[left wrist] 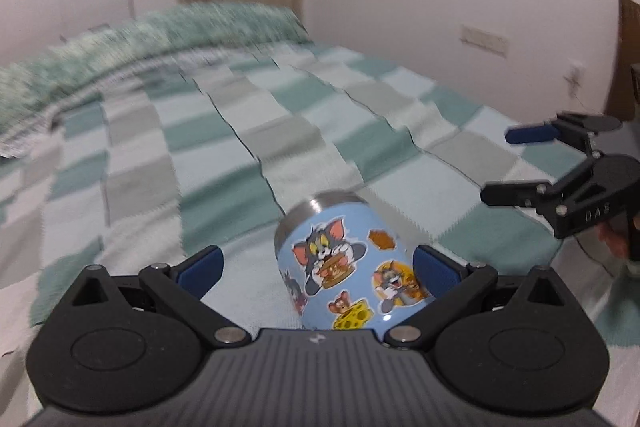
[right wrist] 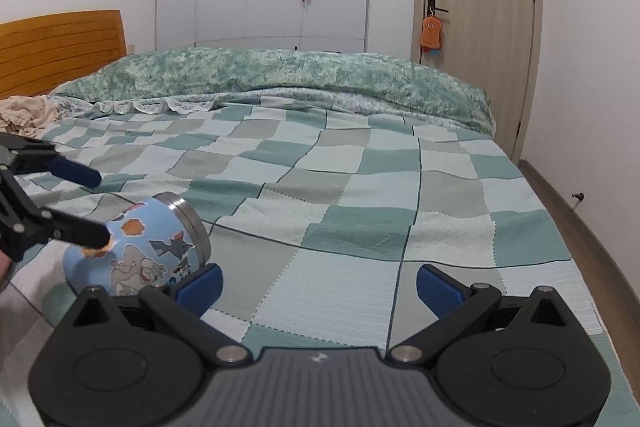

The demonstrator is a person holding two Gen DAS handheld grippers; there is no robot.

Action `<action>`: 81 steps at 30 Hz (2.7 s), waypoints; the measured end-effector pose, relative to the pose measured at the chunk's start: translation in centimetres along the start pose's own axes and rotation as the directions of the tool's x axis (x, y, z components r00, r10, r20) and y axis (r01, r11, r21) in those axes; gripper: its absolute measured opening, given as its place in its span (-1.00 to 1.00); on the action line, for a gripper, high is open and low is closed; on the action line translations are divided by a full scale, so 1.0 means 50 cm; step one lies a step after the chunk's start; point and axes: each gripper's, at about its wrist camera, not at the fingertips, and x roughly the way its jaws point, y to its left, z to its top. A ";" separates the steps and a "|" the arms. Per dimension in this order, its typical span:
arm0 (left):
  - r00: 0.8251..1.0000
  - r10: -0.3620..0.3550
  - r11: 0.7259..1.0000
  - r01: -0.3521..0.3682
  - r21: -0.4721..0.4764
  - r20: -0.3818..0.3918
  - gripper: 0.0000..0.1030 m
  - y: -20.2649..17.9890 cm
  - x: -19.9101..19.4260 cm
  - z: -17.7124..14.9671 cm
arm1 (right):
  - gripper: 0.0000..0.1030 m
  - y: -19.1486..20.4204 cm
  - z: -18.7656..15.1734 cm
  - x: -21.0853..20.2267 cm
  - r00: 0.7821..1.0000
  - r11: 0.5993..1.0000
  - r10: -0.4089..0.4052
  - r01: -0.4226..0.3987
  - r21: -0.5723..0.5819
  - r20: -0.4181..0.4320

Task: Flip cup upright
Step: 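Close the left tool around the blue cup's body and lift it, then rotate the held blue cup with the left tool so its opening faces up, then grasp the blue cup with the right tool while the left tool releases it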

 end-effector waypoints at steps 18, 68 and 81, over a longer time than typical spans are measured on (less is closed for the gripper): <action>0.934 -0.211 0.934 0.107 -0.340 -0.288 0.78 0.020 0.145 0.007 | 1.00 0.004 -0.019 0.046 0.996 1.000 0.022 -0.020 0.021 -0.085; 0.929 -0.027 0.866 -0.163 -0.472 -0.370 0.65 -0.191 -0.167 -0.178 | 1.00 0.112 -0.191 -0.352 0.964 0.947 0.257 -0.238 0.214 -0.065; 0.976 0.124 0.894 -0.189 -0.406 -0.180 1.00 -0.166 -0.257 -0.159 | 1.00 0.158 -0.157 -0.356 0.962 0.950 0.263 -0.246 0.191 -0.067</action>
